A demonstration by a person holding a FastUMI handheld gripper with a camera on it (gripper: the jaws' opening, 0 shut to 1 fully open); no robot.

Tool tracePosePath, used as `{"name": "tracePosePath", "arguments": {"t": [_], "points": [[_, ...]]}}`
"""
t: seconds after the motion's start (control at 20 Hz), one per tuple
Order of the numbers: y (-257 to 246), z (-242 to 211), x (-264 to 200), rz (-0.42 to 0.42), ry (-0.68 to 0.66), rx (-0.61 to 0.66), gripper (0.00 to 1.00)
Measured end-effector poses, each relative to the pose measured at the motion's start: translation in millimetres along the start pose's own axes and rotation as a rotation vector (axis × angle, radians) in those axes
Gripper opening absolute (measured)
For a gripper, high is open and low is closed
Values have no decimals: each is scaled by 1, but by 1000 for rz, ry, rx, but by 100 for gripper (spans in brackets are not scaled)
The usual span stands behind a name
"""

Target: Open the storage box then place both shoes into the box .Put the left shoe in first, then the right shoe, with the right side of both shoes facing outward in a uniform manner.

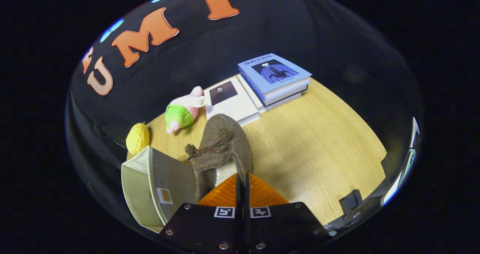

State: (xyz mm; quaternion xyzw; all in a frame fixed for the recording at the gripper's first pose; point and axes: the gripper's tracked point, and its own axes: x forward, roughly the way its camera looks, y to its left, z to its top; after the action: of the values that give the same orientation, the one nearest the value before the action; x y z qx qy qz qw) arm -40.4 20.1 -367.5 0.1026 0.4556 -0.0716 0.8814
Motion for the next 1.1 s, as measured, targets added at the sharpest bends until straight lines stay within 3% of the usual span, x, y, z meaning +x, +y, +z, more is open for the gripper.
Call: {"name": "tracePosePath", "arguments": {"t": [0.6,1.1], "points": [[118,5,-73,151,-119,12,0],[146,-21,-87,127,-142,17,0]]}}
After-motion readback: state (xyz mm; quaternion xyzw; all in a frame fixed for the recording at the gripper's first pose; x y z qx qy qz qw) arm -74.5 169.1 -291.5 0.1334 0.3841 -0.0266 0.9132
